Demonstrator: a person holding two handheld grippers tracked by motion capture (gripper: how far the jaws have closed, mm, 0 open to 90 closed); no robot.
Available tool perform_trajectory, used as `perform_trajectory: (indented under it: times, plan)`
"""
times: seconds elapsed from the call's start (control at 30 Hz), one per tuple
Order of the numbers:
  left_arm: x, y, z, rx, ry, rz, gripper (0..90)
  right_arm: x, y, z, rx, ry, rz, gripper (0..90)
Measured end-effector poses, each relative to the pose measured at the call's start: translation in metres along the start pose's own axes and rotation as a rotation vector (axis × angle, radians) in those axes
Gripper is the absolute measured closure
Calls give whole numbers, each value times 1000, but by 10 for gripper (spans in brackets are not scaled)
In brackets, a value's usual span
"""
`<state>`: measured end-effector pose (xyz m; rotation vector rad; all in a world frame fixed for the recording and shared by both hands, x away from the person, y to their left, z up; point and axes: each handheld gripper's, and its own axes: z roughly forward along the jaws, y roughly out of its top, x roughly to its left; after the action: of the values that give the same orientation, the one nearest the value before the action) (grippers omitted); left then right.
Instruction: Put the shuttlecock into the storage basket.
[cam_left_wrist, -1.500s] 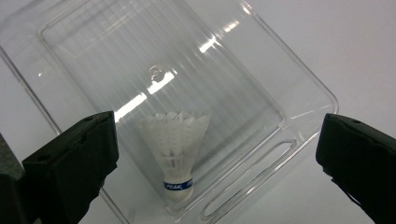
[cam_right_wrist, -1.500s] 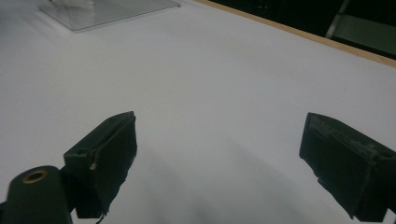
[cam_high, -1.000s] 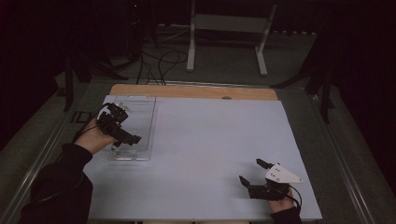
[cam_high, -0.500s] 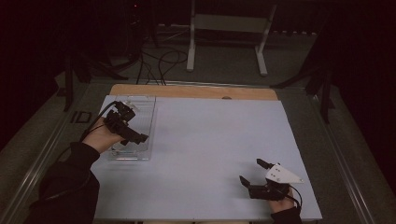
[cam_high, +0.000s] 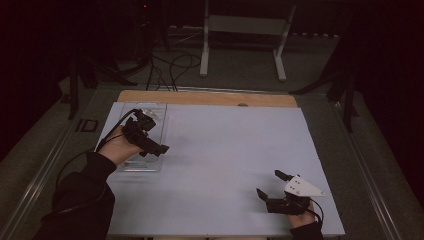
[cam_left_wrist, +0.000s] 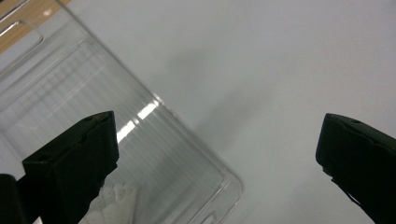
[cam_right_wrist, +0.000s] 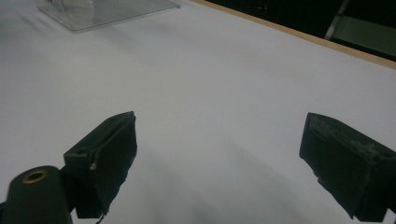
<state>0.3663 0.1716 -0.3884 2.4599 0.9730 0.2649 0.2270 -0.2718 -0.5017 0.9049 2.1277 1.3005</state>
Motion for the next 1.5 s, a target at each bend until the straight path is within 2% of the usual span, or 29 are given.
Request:
perform_trajectory:
  times: [0.27,0.3,0.4,0.6,0.8,0.93,1.07,1.5]
  plan:
    - [-10,6,6,-17,-17,29,1,0,0,-1,-2,0,1,113]
    - [-13,8,8,-22,-18,43,1,0,0,0,-2,1,0,113]
    - [-18,9,11,-28,-42,56,1,0,0,-1,-2,1,1,113]
    - [-31,15,16,-33,-65,93,1,0,1,-1,-2,1,0,113]
    - [-39,18,21,-49,-101,113,1,0,1,-1,-2,2,0,113]
    - [-47,18,26,-51,-119,122,1,0,1,-1,-5,2,1,113]
    - [-54,18,33,-47,-130,148,1,0,1,-1,-5,3,1,113]
    - [-68,9,47,-51,-195,188,1,0,0,-1,-5,4,2,113]
